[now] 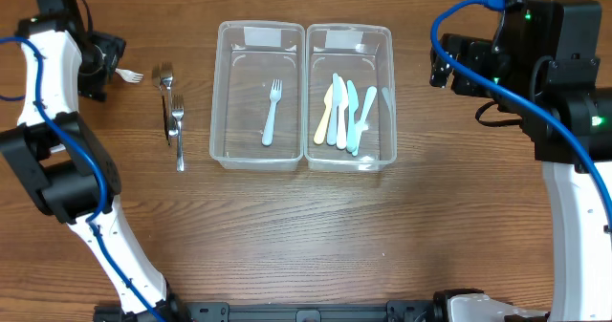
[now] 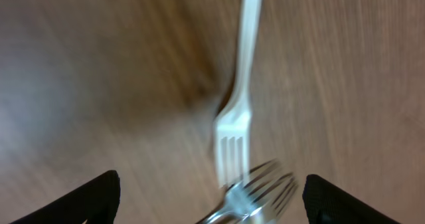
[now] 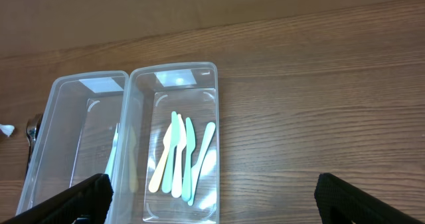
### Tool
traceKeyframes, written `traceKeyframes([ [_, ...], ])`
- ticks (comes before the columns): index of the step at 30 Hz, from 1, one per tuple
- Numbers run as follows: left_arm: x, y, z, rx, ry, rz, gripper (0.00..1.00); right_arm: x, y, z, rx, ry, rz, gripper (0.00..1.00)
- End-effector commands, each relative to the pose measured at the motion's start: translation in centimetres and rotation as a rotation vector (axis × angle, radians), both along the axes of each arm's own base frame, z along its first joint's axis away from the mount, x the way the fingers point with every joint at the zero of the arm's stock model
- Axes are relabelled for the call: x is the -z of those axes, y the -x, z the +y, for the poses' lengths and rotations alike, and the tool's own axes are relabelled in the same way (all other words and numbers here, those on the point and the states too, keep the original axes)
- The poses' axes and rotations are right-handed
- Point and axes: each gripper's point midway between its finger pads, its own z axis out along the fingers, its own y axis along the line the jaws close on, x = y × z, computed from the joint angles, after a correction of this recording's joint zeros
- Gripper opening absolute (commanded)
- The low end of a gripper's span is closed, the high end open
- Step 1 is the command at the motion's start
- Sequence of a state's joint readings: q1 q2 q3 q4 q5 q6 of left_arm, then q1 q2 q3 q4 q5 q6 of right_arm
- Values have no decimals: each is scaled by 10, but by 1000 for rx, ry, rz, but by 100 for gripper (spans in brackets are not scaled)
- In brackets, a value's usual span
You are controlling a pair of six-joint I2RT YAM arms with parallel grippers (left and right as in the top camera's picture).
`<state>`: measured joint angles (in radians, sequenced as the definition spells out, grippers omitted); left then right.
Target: Pack container
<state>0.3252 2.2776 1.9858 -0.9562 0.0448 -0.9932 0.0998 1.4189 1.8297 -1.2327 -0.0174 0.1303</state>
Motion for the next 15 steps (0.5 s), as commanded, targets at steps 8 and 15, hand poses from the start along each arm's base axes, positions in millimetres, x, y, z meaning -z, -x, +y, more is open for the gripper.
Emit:
traceKeyframes([
  [8, -17, -55, 9, -13, -6, -234, 87, -2, -1, -4, 13, 13, -9, 100],
  [15, -24, -70, 26, -34, -97, -299, 100, -2, -1, -4, 13, 13, -9, 100],
])
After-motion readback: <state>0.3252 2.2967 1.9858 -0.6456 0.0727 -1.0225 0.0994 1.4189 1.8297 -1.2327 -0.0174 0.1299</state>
